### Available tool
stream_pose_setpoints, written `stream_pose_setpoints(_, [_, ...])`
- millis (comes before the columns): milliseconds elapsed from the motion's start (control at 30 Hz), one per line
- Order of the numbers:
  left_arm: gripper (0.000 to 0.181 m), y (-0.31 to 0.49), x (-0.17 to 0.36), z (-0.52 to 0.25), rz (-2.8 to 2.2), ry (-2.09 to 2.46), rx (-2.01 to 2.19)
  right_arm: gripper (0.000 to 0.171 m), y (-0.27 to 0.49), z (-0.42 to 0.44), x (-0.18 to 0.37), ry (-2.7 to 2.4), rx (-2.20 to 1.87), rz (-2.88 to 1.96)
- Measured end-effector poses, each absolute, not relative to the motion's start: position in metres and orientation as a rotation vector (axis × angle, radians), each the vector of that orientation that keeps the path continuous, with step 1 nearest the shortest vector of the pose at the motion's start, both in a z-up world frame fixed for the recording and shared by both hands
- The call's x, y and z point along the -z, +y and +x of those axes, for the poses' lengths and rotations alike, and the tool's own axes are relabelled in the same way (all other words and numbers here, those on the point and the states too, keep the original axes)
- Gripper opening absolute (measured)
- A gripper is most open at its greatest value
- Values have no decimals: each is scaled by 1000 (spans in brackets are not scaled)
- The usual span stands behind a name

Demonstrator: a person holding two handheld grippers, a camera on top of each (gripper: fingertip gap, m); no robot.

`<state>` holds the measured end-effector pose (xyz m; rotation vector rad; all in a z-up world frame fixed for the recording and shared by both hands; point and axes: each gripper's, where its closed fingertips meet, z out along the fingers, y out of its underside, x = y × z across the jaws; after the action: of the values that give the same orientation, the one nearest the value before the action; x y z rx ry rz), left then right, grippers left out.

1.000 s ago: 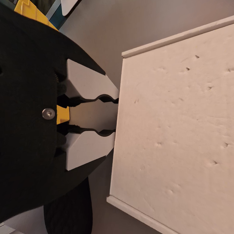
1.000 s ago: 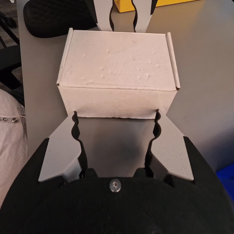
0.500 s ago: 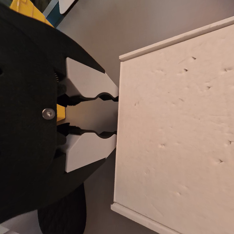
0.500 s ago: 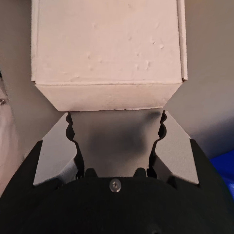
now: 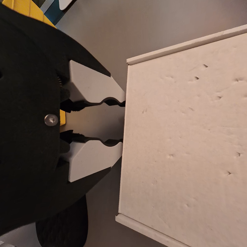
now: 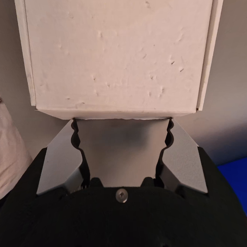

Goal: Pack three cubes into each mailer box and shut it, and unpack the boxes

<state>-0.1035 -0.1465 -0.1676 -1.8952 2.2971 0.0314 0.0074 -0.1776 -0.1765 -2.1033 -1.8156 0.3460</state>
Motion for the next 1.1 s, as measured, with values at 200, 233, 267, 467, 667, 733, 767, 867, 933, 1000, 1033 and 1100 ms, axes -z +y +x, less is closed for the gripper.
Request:
stream_pose_setpoints(200, [46, -148, 168, -103, -1910, 2273, -2, 130, -176, 4, 177, -1841, -376, -2070])
stream_pose_setpoints(233, [46, -148, 168, -103, -1914, 2264, 9, 130, -175, 2, 177, -1837, -388, -2061])
stream_pose_setpoints(267, [46, -149, 168, -103, -1917, 2255, 17, 130, -174, 1, 176, -1832, -399, -2053])
stream_pose_setpoints(467, [37, -153, 168, -105, -1954, 2243, 45, 133, -175, 2, 177, -1777, -451, -2056])
stream_pose_setpoints(667, [38, -152, 168, -101, -1936, 2213, 29, 151, -184, 6, 178, -1791, -449, -2097])
stream_pose_setpoints(733, [36, -155, 168, -101, -1949, 2219, 44, 151, -182, 3, 178, -1772, -444, -2111])
stream_pose_setpoints(767, [33, -156, 168, -101, -1954, 2223, 50, 151, -182, 3, 178, -1772, -441, -2112])
stream_pose_setpoints(867, [22, -162, 169, -101, -1962, 2230, 85, 150, -181, 0, 178, -1754, -449, -2101])
stream_pose_setpoints(933, [22, -161, 169, -102, -1962, 2214, 77, 150, -179, -4, 178, -1729, -469, -2082])
stream_pose_setpoints(1000, [21, -161, 169, -103, -1960, 2211, 79, 150, -177, -6, 177, -1723, -493, -2052])
stream_pose_setpoints(1033, [21, -161, 169, -104, -1961, 2211, 79, 150, -177, -7, 177, -1720, -500, -2046])
stream_pose_setpoints(1100, [21, -161, 169, -104, -1971, 2210, 73, 150, -176, -8, 177, -1716, -496, -2050])
